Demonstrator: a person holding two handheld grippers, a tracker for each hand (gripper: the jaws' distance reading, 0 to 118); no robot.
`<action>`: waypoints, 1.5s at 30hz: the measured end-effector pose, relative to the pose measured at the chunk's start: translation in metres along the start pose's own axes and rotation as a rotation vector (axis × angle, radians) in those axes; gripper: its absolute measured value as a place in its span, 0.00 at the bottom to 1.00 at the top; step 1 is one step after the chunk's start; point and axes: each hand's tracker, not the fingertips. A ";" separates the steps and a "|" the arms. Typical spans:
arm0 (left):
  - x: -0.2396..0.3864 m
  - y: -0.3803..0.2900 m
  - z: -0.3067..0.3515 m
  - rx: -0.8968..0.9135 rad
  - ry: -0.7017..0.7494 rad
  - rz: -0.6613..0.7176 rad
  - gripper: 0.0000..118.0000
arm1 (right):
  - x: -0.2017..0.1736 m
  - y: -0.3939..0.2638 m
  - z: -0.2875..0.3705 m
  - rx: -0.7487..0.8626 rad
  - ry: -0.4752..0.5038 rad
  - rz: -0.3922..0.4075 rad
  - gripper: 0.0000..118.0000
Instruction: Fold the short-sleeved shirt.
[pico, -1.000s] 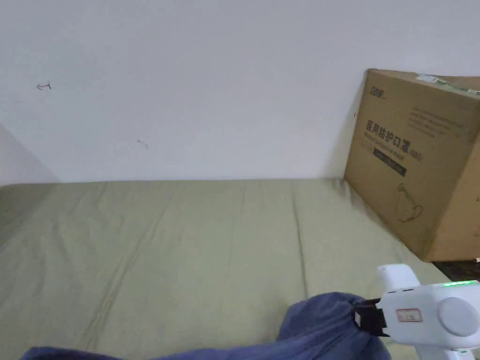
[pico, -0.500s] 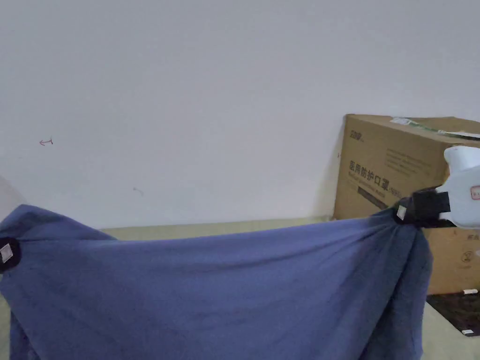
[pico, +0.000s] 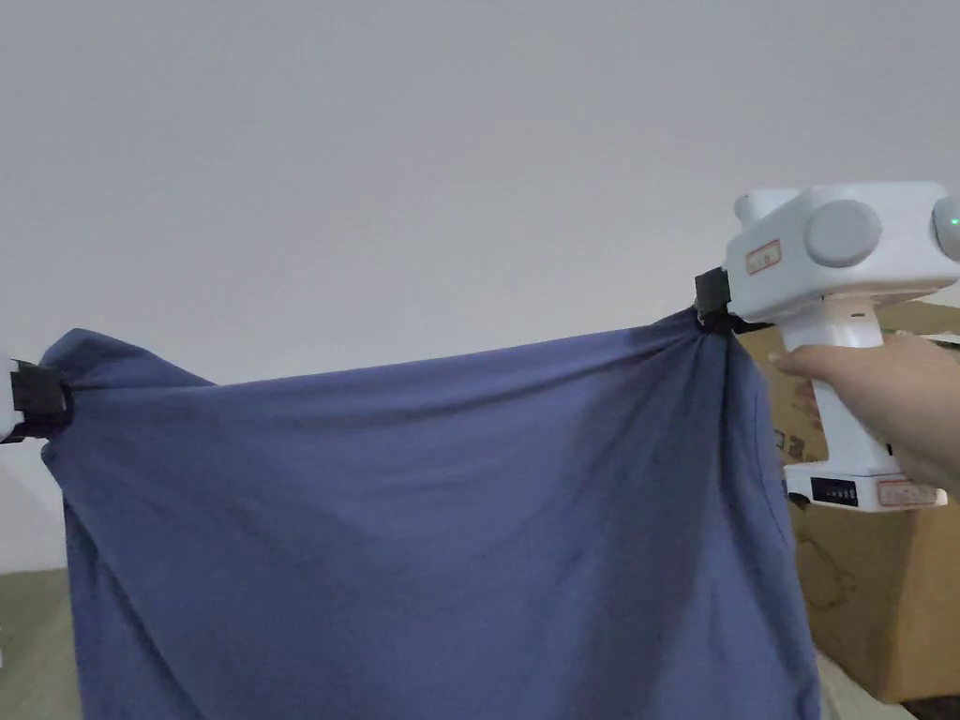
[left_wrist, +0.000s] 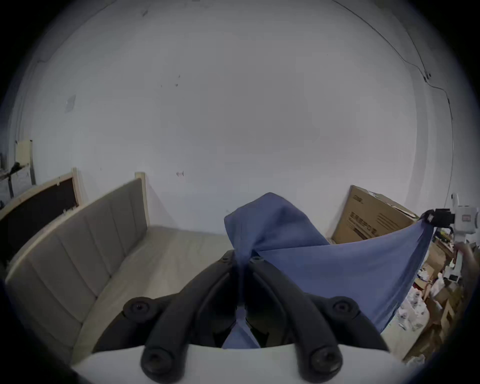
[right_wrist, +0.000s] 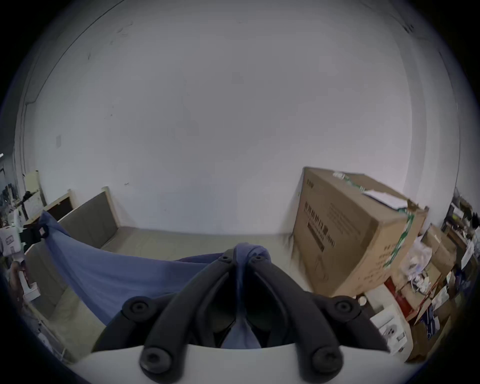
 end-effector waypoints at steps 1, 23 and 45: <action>-0.001 0.004 -0.010 0.004 0.005 0.002 0.03 | -0.007 0.003 -0.003 0.015 -0.014 0.013 0.03; -0.038 -0.351 -0.112 -0.746 0.016 0.099 0.03 | -0.006 -0.439 -0.133 -0.815 0.109 -0.084 0.03; -0.043 -0.420 0.111 -1.245 -0.130 -0.035 0.03 | 0.046 -0.515 0.125 -1.164 0.251 -0.077 0.03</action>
